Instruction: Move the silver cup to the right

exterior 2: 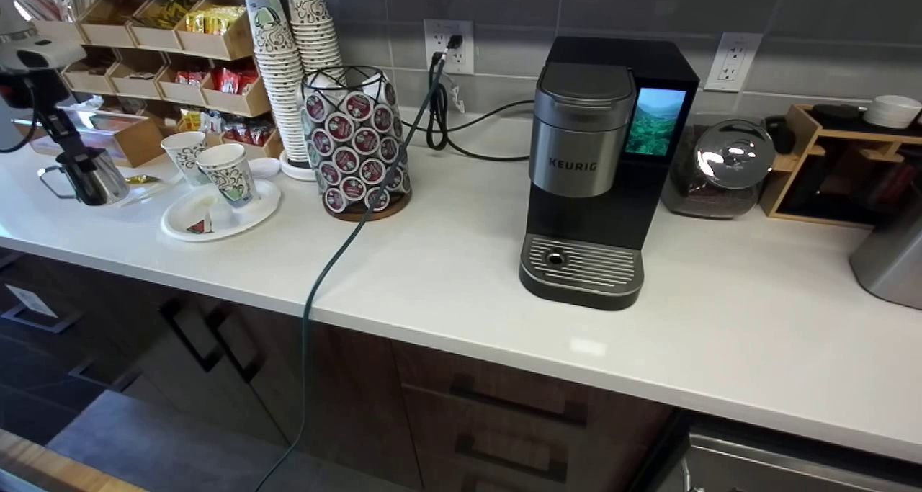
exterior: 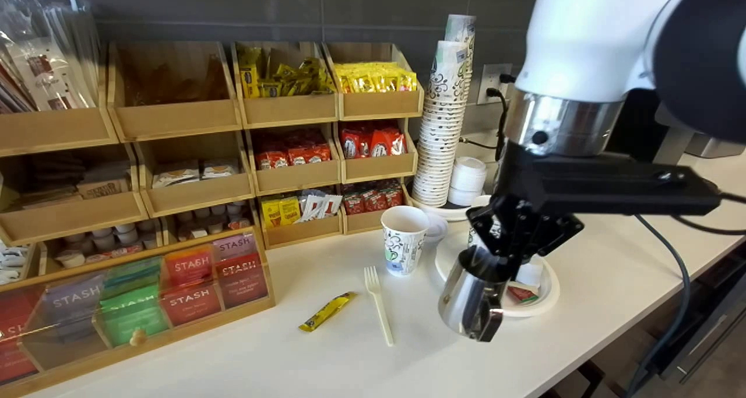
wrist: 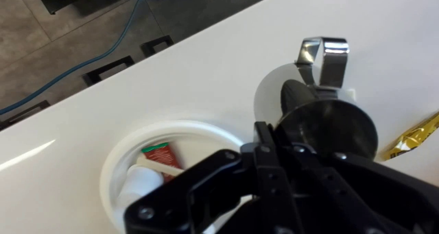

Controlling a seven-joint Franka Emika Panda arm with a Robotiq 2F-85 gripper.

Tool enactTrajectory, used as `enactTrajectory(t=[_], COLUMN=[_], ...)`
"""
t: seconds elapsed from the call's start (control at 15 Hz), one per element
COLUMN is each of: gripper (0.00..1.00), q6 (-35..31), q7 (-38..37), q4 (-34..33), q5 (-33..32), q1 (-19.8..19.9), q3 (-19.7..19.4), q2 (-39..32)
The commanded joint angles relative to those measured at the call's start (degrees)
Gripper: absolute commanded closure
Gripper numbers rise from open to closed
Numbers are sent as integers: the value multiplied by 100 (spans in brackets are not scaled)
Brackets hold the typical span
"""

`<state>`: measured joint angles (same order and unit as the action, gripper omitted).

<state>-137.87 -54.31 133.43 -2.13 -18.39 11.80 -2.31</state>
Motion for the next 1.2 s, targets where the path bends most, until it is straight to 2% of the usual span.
enactTrajectory(t=[0.0,0.07,0.13,0.2,0.27,0.33,0.4,0.47,0.53,0.73,0.87,1.13], gripper=[99,99,99,99,99,99,99,99,96,99,99,99], q6=[381,283,242,177,206,262,355,540,348,448,157,-338], q7=[1101,1644,2069,2524,2980,3216,3204,2994,3006,3088,3470,4165], q4=[920,1143,1316,1528,1737,1864,1934,1940,1684,1837,1756,1609], q5=[236,252,283,302,318,430,535,633,507,595,453,-678], q1=[430,517,172,112,389,856,1049,1243,1188,1483,1566,2055], q3=[-135,-196,-636,-915,-1021,-901,-1063,-1069,-792,-921,-963,-999], q2=[1253,1473,1615,1833,2062,2221,2334,2423,1996,2242,2018,1517])
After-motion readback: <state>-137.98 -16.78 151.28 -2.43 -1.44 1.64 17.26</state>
